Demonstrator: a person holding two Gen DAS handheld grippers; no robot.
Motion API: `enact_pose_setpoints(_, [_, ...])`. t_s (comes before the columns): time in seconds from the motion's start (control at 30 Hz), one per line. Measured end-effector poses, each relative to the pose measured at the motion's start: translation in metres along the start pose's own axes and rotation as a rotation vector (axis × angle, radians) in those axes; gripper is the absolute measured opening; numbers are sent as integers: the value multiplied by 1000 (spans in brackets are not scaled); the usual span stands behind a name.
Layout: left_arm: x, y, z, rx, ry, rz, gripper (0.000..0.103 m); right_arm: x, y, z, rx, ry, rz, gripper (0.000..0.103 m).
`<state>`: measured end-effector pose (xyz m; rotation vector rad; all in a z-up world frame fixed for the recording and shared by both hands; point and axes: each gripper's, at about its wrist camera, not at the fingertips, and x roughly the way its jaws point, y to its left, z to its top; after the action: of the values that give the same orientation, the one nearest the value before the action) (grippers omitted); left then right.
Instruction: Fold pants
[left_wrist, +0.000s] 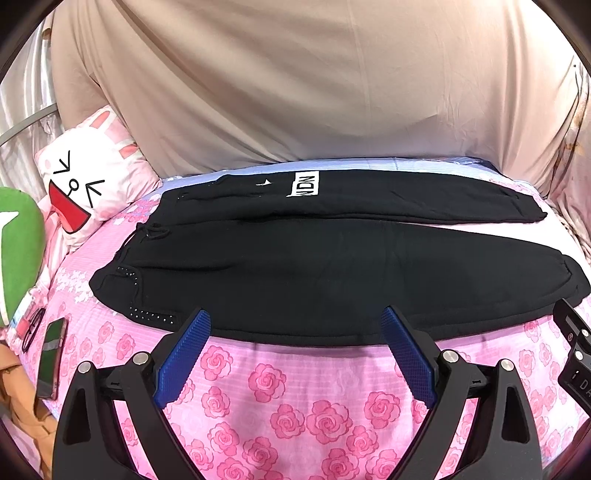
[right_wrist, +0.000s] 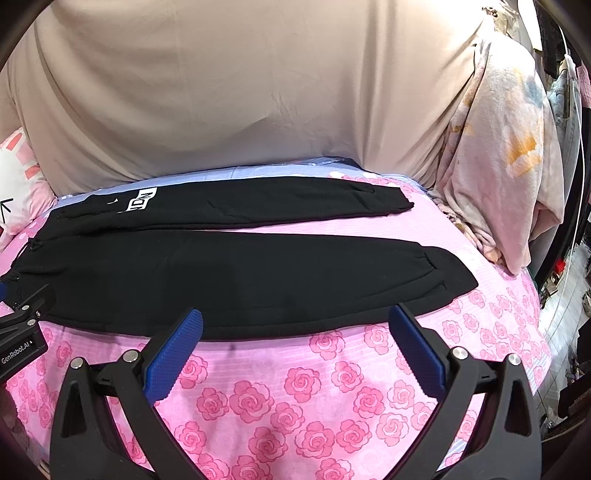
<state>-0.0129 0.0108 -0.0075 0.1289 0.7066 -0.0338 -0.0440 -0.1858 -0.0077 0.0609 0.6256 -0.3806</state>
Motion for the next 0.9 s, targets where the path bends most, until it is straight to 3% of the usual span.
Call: enact_pose_setpoints(0.9, [6,-3,-3,9,14,6,91,7,1,-2,1,18,-5,98])
